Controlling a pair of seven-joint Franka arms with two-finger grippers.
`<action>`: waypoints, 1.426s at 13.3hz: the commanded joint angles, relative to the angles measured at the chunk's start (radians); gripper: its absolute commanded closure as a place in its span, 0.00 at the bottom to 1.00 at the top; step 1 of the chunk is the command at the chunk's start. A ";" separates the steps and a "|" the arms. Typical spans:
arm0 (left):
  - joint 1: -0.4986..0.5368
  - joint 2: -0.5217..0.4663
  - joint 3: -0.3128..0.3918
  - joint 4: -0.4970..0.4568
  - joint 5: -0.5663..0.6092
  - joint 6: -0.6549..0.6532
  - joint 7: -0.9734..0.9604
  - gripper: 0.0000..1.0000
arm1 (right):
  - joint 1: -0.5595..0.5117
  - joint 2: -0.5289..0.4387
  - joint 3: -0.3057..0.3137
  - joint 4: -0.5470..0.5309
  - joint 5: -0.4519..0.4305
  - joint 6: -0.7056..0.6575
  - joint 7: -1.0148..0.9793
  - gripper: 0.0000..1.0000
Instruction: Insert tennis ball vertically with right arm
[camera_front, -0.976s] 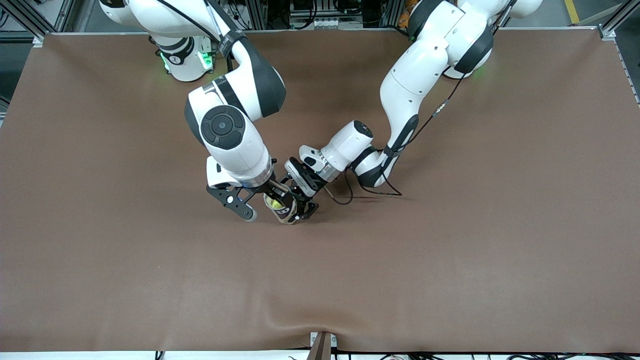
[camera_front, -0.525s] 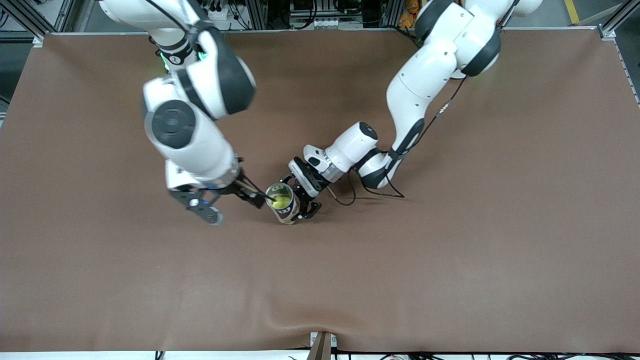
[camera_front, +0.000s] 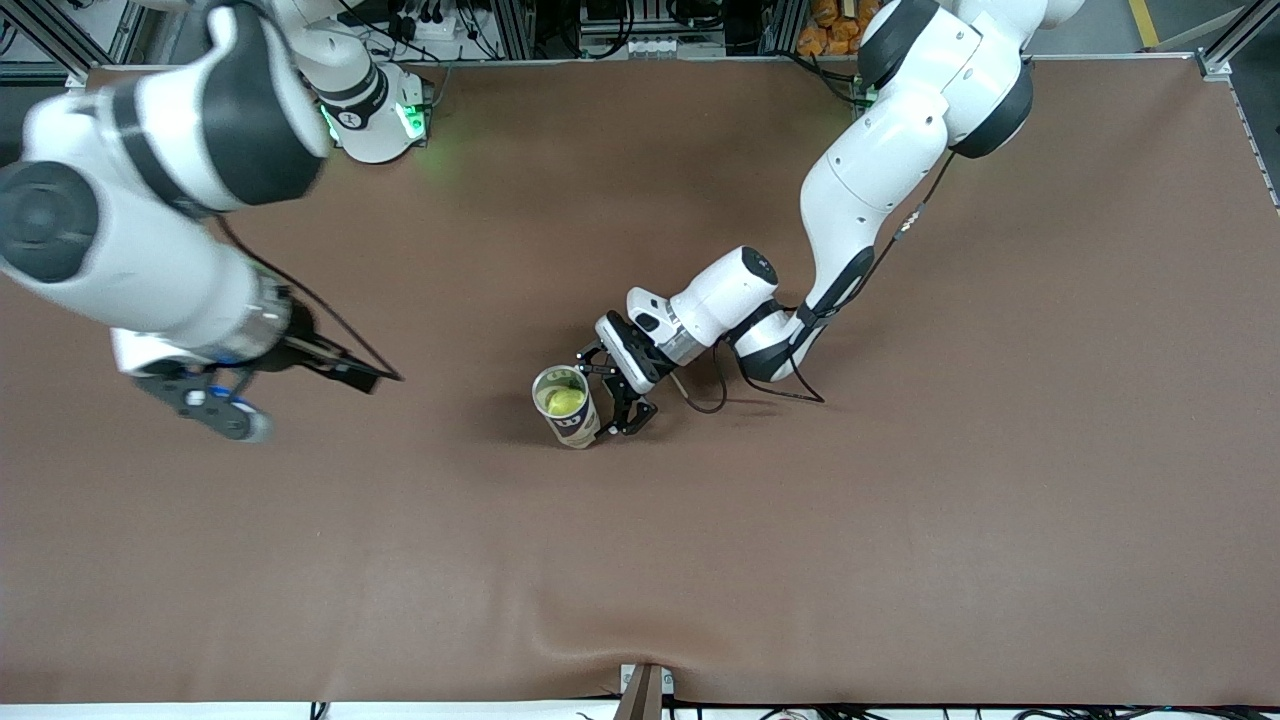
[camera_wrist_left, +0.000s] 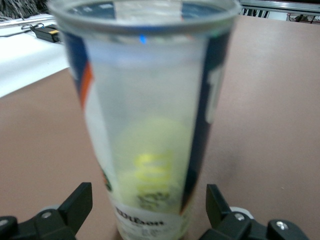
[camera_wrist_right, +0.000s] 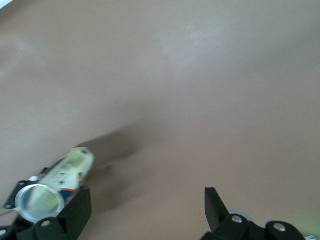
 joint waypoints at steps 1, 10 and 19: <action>0.055 -0.086 -0.032 -0.132 0.017 0.003 0.001 0.00 | -0.081 -0.037 0.018 -0.010 -0.022 -0.033 -0.115 0.00; 0.245 -0.102 -0.115 -0.201 0.127 0.000 -0.002 0.00 | -0.233 -0.045 0.021 -0.016 -0.091 0.026 -0.332 0.00; 0.428 -0.103 -0.230 -0.160 0.127 -0.100 -0.158 0.00 | -0.250 -0.072 0.021 -0.006 -0.099 0.015 -0.325 0.00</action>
